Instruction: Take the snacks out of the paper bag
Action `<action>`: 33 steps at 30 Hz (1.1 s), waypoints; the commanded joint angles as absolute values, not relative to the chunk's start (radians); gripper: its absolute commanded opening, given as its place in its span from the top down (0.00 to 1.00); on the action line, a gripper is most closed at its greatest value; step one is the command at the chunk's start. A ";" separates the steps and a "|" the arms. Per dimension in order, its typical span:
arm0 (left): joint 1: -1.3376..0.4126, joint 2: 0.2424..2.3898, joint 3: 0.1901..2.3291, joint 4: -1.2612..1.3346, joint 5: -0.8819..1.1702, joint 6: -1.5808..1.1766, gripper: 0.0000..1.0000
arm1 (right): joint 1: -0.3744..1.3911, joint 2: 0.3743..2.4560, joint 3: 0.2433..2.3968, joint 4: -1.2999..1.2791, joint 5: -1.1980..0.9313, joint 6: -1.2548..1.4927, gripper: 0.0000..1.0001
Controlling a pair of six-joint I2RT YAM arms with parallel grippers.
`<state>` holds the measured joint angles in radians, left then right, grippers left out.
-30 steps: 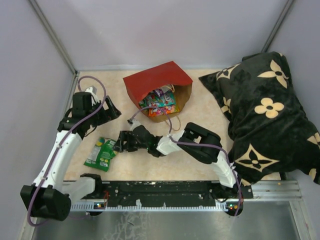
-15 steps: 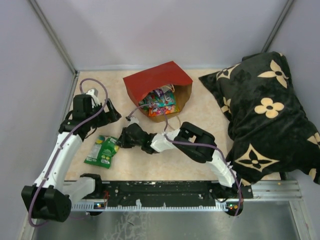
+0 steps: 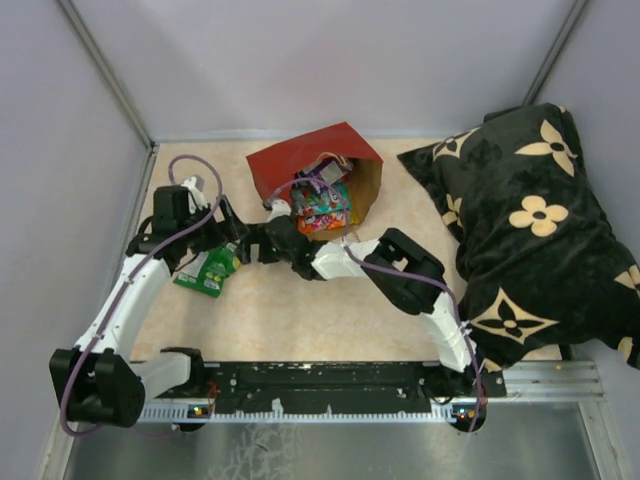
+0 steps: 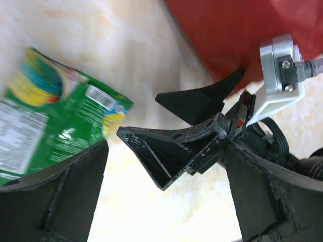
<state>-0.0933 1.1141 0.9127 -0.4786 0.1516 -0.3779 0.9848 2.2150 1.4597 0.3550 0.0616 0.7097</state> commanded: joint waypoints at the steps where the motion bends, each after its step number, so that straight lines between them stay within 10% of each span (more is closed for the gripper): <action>1: -0.084 1.155 0.875 -0.458 0.132 -0.345 0.02 | 0.982 1.981 1.243 0.443 0.113 0.655 0.01; 7: -0.077 1.251 0.908 -0.513 0.007 -0.331 0.17 | 1.005 1.701 0.881 0.519 0.115 0.722 0.01; 33: -0.001 1.279 0.863 -0.621 0.059 -0.438 0.07 | 0.986 0.901 0.565 0.153 0.181 0.643 0.01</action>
<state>0.0017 1.2472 0.9188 -0.6037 -0.0032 -0.3786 0.9916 0.9962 0.5560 0.2169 0.1402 0.6514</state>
